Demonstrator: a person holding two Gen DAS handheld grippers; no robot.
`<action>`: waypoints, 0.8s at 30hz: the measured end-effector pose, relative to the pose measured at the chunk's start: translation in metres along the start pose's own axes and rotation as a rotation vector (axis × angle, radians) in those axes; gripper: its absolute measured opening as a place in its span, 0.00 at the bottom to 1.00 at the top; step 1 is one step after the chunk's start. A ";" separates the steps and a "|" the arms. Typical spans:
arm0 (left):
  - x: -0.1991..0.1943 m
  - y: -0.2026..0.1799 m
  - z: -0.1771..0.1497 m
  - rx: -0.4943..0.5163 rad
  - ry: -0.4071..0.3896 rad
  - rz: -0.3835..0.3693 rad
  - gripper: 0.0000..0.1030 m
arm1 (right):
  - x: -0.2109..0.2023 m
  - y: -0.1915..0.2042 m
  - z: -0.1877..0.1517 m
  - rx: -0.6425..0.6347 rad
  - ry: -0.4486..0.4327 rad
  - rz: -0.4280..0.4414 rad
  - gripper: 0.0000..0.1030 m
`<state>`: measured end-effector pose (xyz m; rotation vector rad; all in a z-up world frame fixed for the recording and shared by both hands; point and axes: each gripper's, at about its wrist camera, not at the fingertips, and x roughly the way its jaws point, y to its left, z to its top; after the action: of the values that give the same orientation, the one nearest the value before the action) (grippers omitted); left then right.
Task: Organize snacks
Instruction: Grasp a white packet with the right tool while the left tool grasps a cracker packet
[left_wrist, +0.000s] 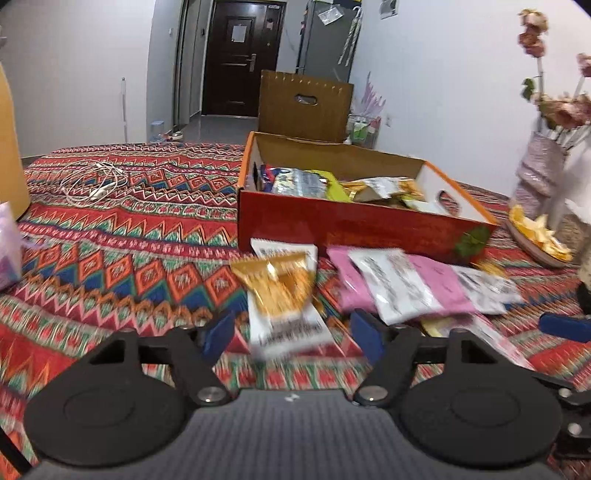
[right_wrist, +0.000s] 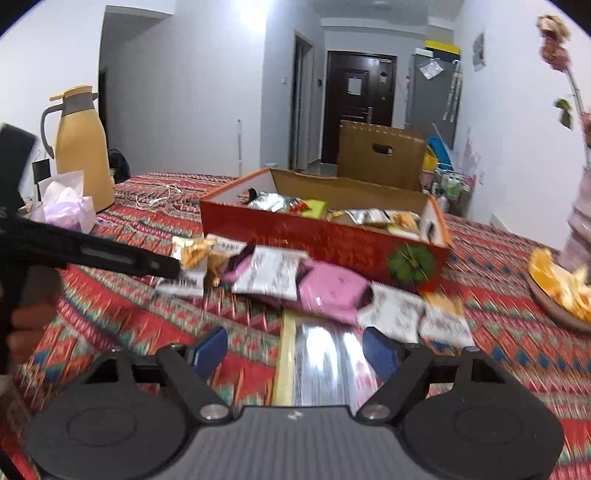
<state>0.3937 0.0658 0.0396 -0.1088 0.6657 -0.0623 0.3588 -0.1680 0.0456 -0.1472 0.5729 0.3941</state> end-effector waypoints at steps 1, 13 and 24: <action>0.009 0.002 0.003 0.003 -0.002 -0.005 0.65 | 0.010 0.000 0.006 -0.001 0.001 0.006 0.76; 0.038 0.030 -0.002 -0.075 0.023 -0.070 0.45 | 0.122 0.009 0.049 0.046 0.046 0.055 0.64; 0.029 0.030 0.003 -0.073 0.004 -0.062 0.45 | 0.124 0.010 0.045 0.055 0.029 0.038 0.42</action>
<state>0.4195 0.0929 0.0204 -0.1995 0.6684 -0.0982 0.4721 -0.1081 0.0143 -0.0895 0.6157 0.4133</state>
